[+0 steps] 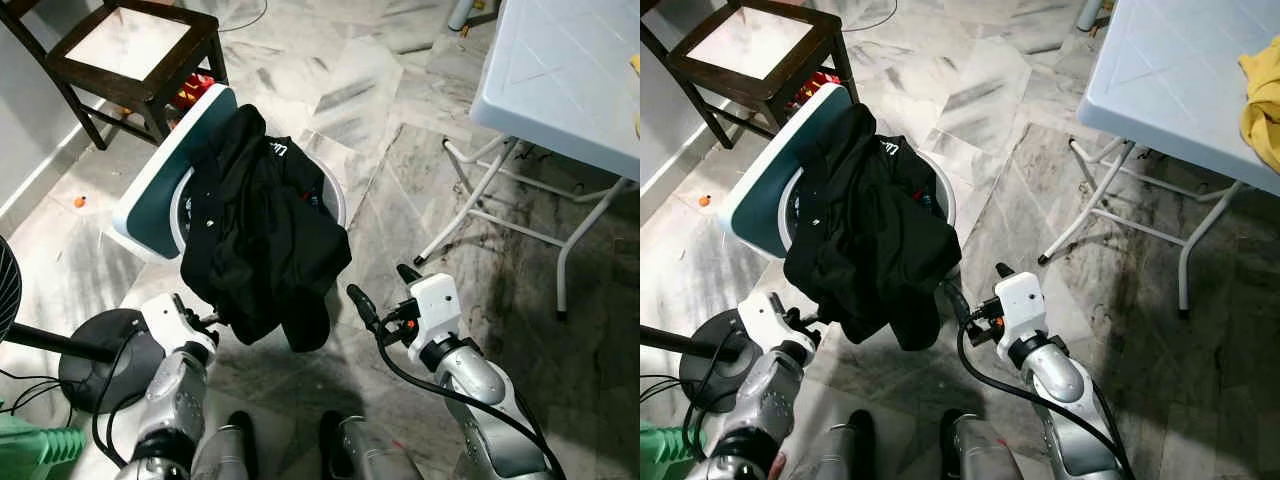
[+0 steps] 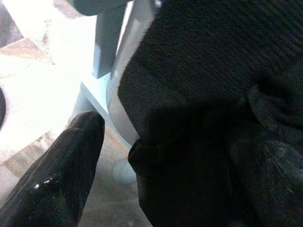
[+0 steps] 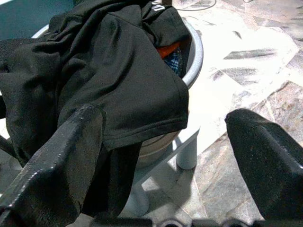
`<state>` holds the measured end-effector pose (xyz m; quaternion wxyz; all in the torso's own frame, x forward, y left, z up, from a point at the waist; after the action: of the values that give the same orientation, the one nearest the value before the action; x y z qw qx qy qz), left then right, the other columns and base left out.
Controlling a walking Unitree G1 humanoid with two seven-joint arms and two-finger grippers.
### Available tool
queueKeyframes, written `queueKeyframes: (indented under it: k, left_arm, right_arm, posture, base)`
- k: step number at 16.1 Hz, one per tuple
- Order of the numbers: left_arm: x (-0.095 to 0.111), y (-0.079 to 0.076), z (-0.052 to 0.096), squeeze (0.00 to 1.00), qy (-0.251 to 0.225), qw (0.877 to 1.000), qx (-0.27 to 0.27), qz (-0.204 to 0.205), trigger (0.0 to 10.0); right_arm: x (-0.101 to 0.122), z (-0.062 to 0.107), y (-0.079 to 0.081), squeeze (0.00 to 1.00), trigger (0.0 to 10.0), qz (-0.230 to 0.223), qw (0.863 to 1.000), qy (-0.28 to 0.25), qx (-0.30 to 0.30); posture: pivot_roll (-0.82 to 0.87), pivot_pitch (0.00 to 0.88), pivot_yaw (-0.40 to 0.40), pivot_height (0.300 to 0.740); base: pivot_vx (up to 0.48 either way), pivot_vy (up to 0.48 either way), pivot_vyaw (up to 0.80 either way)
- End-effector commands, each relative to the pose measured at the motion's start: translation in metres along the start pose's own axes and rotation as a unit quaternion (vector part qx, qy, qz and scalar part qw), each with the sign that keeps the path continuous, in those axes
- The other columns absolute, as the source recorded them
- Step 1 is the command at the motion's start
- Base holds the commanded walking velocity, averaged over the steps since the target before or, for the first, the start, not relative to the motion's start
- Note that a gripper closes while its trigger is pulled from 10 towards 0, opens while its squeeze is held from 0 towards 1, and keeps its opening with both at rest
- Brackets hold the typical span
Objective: Hang hanger
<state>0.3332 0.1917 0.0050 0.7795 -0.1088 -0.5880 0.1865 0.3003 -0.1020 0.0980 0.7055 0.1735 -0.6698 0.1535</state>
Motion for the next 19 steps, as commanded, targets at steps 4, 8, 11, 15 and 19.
queueKeyframes:
  k: [4,8,11,15,19]
  left_arm:
    - [0.005,0.002,-0.004,0.00,-0.016,1.000,-0.005,0.020,0.0]
    - [0.013,-0.002,-0.005,0.00,-0.038,0.999,-0.022,-0.032,0.0]
    - [0.021,-0.006,-0.007,0.00,-0.051,0.995,-0.030,-0.077,0.0]
    - [0.031,-0.001,-0.007,0.00,-0.067,0.986,-0.005,-0.150,0.0]
    - [0.044,-0.014,-0.007,0.00,-0.102,0.953,-0.027,-0.282,0.0]
  right_arm:
    - [-0.006,0.007,-0.003,0.00,10.0,0.002,1.000,0.014,-0.014]
    - [-0.009,0.006,-0.001,0.00,10.0,-0.001,1.000,0.015,-0.018]
    - [-0.010,0.005,0.000,0.00,10.0,-0.003,1.000,0.015,-0.020]
    - [-0.009,0.004,-0.004,0.00,10.0,-0.004,1.000,0.012,-0.028]
    - [-0.012,0.003,0.000,0.00,10.0,-0.008,0.999,0.012,-0.030]
  posture:
    - [-0.12,0.304,-0.085,0.740]
    - [-0.11,0.304,-0.067,0.740]
    - [-0.10,0.304,-0.058,0.740]
    - [-0.10,0.302,-0.042,0.740]
    - [-0.09,0.299,-0.029,0.740]
  base:
    - [0.000,0.000,0.00]
    - [0.000,0.000,0.00]
    - [0.000,0.000,0.00]
    - [0.000,0.000,0.00]
    - [0.000,0.000,0.00]
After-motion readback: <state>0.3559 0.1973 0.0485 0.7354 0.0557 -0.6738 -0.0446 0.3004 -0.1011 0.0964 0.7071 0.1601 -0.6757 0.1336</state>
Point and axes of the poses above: a point about 5 cm out from each wrist's last joint towards the gripper, its own z axis pointing back from the gripper into the wrist, its own x axis along the axis of the wrist's last joint, y = z × x, the point moved 4 cm from there along -z, pointing out of the wrist towards the gripper, and after that the axes turned 6 degrees about -z, right-handed, at the moved point
